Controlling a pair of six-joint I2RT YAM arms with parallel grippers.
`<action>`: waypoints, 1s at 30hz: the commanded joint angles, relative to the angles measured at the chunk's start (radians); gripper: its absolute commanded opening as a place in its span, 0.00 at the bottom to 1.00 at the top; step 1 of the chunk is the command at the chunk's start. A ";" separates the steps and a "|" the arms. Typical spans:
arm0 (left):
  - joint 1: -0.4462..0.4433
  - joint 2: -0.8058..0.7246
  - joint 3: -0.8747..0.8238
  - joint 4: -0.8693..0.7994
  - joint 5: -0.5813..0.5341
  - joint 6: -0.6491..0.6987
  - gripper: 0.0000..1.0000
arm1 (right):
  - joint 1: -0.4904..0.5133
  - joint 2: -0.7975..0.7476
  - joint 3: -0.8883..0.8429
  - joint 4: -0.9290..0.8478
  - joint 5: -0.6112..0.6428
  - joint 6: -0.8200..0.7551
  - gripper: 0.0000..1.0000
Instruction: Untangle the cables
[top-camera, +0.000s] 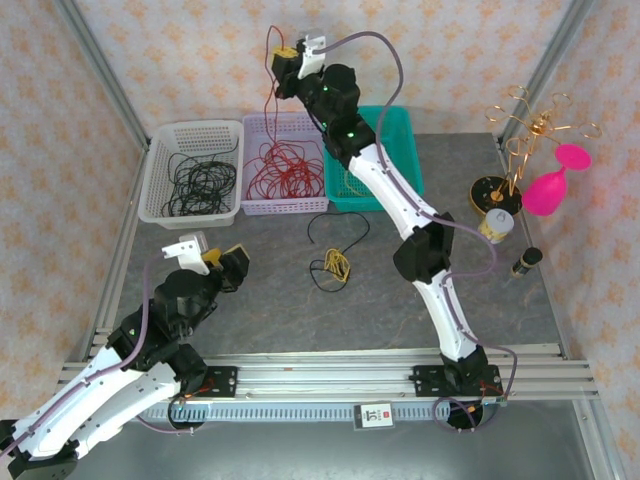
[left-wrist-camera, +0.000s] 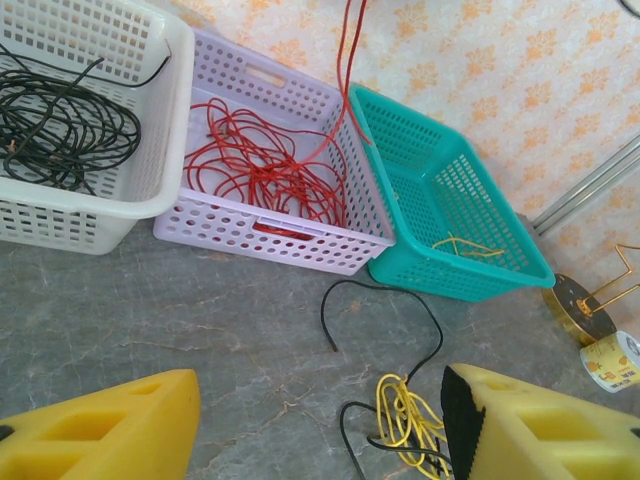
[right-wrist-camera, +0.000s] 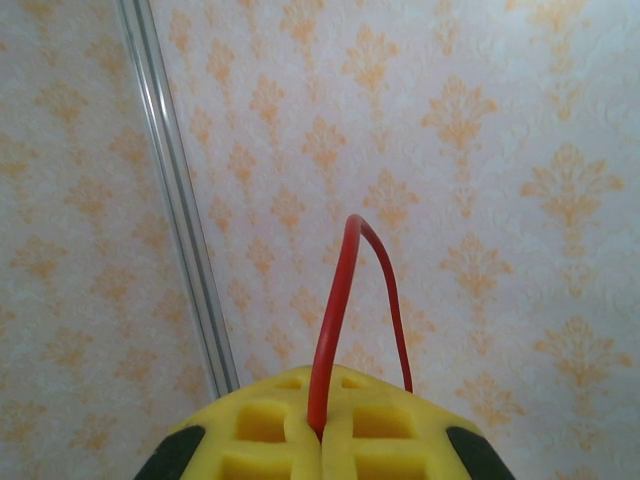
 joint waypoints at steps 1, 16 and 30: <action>-0.005 -0.004 -0.010 0.007 0.000 -0.008 0.66 | 0.003 0.025 -0.026 -0.005 0.022 -0.009 0.00; -0.004 -0.007 -0.024 0.006 -0.001 -0.009 0.66 | 0.001 0.157 -0.159 -0.141 0.113 -0.034 0.00; -0.005 0.004 -0.038 0.031 0.016 -0.010 0.67 | 0.013 0.208 -0.238 -0.335 0.159 -0.024 0.28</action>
